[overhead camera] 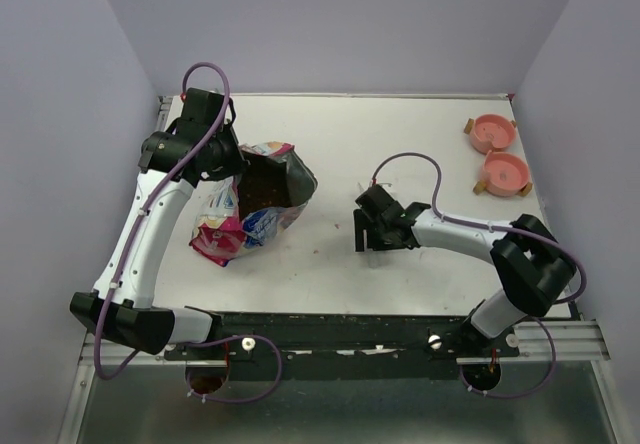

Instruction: Serve the pet food

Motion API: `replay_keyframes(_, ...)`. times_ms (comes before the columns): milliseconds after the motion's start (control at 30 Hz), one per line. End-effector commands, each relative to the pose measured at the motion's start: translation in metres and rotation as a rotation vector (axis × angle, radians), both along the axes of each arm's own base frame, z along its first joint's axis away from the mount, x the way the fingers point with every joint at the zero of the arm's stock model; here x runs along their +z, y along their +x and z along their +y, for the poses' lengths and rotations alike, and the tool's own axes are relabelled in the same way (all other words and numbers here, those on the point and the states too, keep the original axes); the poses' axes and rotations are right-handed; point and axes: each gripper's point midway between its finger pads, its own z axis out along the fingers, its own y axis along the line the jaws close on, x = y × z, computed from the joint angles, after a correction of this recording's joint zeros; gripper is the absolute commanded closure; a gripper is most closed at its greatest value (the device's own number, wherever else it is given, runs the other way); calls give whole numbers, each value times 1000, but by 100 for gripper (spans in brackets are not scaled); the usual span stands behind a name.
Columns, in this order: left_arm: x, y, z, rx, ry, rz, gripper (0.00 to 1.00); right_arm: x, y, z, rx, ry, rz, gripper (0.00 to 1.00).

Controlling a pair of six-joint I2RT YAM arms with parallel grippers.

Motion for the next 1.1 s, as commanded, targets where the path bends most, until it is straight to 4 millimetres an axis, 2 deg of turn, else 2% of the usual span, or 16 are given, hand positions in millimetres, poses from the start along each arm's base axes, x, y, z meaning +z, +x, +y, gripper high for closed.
replay_keyframes(0, 15, -2, 1, 12, -29, -68, 100, 7, 8, 15, 8, 91, -60, 18)
replay_keyframes(200, 12, -6, 3, 10, -22, -62, 100, -2, 10, 16, 16, 76, -96, 23)
replay_keyframes(367, 6, -7, 5, 17, -16, -56, 100, 3, 8, 17, -16, 16, -245, 30)
replay_keyframes(600, 1, -7, 5, 15, -11, -44, 100, -7, 8, 0, -135, 16, -342, 29)
replay_keyframes(700, 2, -8, 8, 17, -1, -56, 100, -9, 3, -5, -120, 2, -380, 28)
replay_keyframes(867, 2, -6, 12, 26, 18, -90, 100, -12, -2, 0, -128, -4, -469, 28)
replay_keyframes(967, 2, -3, 12, 21, 19, -106, 100, -18, -4, 2, -130, 5, -506, 29)
replay_keyframes(1067, 3, -1, 9, 16, 4, -134, 100, -27, -6, 2, -103, -56, -544, 31)
